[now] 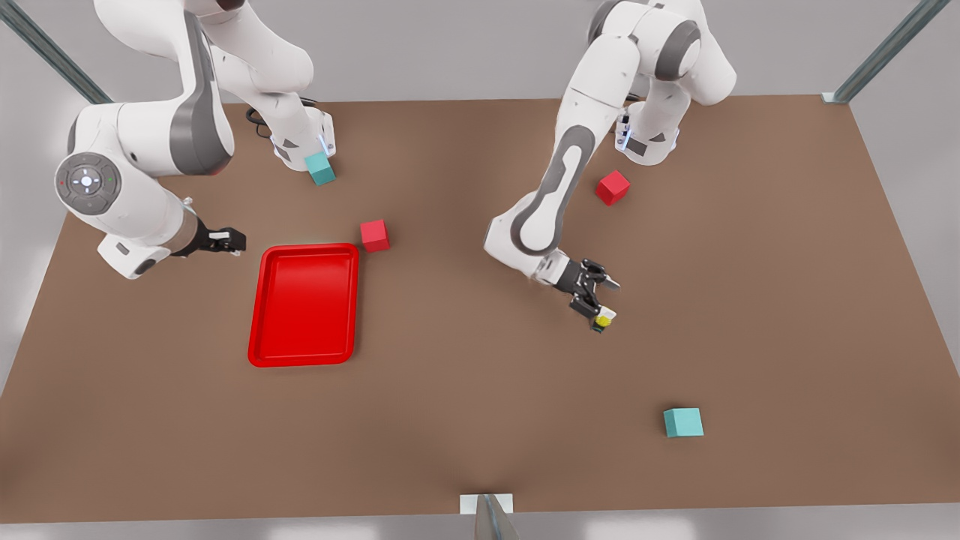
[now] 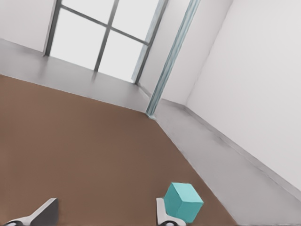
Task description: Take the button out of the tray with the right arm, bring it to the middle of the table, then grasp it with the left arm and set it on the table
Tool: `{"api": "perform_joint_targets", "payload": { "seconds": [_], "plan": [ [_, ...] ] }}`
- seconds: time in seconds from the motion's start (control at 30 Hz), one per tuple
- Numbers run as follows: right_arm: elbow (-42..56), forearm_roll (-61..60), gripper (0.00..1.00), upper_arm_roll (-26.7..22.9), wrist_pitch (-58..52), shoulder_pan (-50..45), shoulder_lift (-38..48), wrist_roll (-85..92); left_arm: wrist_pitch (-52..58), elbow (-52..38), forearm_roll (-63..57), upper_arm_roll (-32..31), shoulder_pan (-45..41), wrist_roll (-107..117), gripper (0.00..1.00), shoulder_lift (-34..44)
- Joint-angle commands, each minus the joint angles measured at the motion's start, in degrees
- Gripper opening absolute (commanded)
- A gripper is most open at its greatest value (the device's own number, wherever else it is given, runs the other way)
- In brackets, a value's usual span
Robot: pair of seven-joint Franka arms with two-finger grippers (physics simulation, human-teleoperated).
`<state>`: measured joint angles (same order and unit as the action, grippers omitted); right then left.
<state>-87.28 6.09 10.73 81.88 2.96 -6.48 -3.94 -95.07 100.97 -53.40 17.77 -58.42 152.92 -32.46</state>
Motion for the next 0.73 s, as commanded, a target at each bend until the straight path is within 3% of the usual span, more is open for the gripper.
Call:
{"api": "perform_joint_targets", "payload": {
  "seconds": [0.0,0.03,0.07,0.1,0.17,0.2,0.23,0.33,0.7],
  "plan": [
    [0.45,-0.11,1.0,-0.01,-0.14,0.11,-0.03,-0.28,5.59,-1.04,24.56,0.86,0.15,-113.24,1.0,8.28],
    [0.89,-0.28,1.0,0.08,-0.06,0.2,-0.46,-0.28,10.07,-9.37,41.33,5.95,2.25,-134.78,1.0,8.55],
    [0.89,-0.29,1.0,0.17,-0.06,-0.33,-0.46,-0.45,17.71,-16.68,56.12,10.18,9.63,-153.95,1.0,8.03],
    [0.97,-0.46,1.0,0.17,0.03,-0.24,-0.55,-0.45,22.21,-20.38,59.82,10.09,17.72,-161.17,1.0,7.94],
    [1.15,-0.37,1.0,0.25,0.03,-0.59,-0.55,-0.37,22.74,-23.8,59.47,10.01,23.62,-166.89,1.0,8.81],
    [0.98,-0.46,1.0,0.25,-0.14,-0.68,-0.55,-0.19,22.3,-23.63,55.8,4.16,29.3,-165.23,1.0,13.63],
    [1.24,-2.13,1.0,0.25,-0.14,-0.68,-0.55,-0.01,22.12,-20.56,48.32,-12.13,41.89,-164.17,1.0,23.04],
    [7.48,-4.06,1.0,0.17,1.61,-0.32,-3.19,0.16,19.48,-13.08,49.1,-13.11,42.6,-171.81,1.0,33.25],
    [7.83,-2.31,1.0,-0.1,2.32,-0.59,-3.37,-0.28,19.31,-12.73,51.3,-13.28,42.25,-172.61,1.0,31.05]
  ]
}}
